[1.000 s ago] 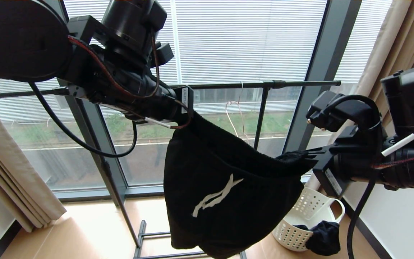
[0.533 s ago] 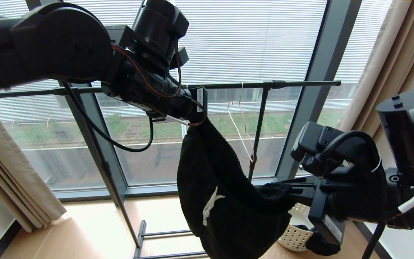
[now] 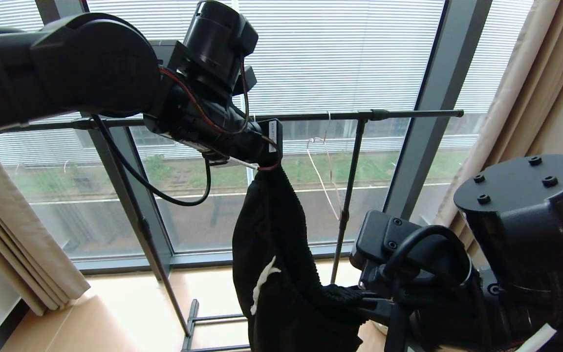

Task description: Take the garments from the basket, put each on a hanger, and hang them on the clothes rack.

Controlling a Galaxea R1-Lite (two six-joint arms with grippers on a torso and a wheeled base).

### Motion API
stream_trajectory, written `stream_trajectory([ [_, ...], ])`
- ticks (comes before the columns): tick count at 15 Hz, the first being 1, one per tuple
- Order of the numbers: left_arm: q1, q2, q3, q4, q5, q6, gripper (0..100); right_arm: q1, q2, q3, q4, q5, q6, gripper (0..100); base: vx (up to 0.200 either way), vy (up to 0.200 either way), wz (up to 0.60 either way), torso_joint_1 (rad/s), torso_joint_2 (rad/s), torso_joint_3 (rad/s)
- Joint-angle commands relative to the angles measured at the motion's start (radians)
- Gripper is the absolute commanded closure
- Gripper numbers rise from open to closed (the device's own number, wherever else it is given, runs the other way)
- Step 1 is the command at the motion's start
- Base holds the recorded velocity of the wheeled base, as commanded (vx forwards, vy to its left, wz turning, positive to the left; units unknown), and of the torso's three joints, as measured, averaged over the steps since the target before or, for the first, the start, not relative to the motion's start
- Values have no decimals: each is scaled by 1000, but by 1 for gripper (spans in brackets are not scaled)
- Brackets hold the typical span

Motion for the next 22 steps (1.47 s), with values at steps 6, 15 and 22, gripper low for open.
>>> stream_trajectory([
  [6, 8, -31, 0, 57, 5, 4, 100, -220, 13, -33, -12, -11, -27, 100, 0, 0, 0, 0, 0, 0],
  [15, -7, -372, 443, 151, 7, 83, 100, -453, 157, -288, -79, -17, 50, 100, 0, 0, 0, 0, 0, 0],
  [22, -204, -456, 857, -123, 10, 52, 100, -367, 397, -596, -75, -58, 51, 100, 0, 0, 0, 0, 0, 0],
])
